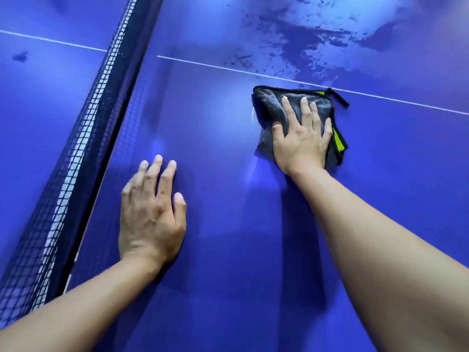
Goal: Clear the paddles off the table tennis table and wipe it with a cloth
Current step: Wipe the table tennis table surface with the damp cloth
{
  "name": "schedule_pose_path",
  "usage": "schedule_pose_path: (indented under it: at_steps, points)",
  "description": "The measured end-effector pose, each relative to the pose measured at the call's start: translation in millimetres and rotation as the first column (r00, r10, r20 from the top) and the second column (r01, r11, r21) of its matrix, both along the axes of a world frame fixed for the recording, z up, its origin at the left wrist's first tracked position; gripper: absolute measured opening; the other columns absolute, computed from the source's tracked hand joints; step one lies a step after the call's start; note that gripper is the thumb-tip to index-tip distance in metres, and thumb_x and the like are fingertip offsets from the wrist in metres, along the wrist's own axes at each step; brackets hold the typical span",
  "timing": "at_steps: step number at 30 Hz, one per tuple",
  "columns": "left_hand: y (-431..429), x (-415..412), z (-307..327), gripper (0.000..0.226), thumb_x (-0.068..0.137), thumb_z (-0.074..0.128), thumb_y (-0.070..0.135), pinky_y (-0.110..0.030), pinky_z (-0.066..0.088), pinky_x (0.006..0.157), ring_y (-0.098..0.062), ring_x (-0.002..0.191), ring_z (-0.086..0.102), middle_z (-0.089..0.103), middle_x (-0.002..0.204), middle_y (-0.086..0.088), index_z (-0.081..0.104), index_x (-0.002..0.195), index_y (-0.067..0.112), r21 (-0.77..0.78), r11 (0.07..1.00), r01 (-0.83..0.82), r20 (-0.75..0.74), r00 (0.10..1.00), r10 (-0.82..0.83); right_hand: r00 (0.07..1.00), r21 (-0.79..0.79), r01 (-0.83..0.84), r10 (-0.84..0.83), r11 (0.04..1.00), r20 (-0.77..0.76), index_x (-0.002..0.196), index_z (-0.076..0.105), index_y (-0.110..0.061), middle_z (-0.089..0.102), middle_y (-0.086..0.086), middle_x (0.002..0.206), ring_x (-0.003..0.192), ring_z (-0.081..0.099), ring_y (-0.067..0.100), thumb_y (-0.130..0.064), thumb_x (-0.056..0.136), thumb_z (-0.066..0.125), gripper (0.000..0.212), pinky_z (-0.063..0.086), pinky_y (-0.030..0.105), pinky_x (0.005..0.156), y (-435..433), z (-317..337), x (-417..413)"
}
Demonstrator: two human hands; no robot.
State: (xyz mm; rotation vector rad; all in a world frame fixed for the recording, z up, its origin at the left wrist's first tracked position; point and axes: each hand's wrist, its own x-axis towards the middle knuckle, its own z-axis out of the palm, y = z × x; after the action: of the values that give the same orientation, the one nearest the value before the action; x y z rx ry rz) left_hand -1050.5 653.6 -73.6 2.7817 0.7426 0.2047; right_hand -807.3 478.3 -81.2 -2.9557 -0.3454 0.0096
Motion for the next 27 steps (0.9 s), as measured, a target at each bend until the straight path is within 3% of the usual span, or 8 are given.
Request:
schedule_pose_path:
  at_steps: [16, 27]
  points:
    - [5.3, 0.1, -2.8, 0.057, 0.095, 0.039, 0.032, -0.044, 0.023, 0.120, -0.028, 0.150, 0.029, 0.036, 0.160, -0.007, 0.044, 0.149, 0.015, 0.044, 0.999, -0.004, -0.004, 1.000, 0.004, 1.000, 0.039, 0.002, -0.002, 0.999, 0.022, 0.161, 0.020, -0.041, 0.011, 0.002, 0.171, 0.158, 0.004, 0.018, -0.051, 0.101, 0.031, 0.061, -0.004, 0.053, 0.126, 24.4, -3.0, 45.1]
    - [7.1, -0.6, -1.1, 0.057, 0.093, 0.042, 0.032, -0.048, 0.027, 0.118, -0.031, 0.148, 0.033, 0.040, 0.157, -0.010, 0.047, 0.147, 0.014, -0.010, 1.000, -0.009, 0.013, 1.000, 0.009, 1.000, 0.014, 0.002, -0.002, 1.000, -0.004, 0.161, 0.019, -0.040, 0.010, 0.002, 0.172, 0.158, 0.004, 0.019, -0.051, 0.102, 0.029, 0.061, -0.004, 0.053, 0.125, 37.0, -1.9, 55.7]
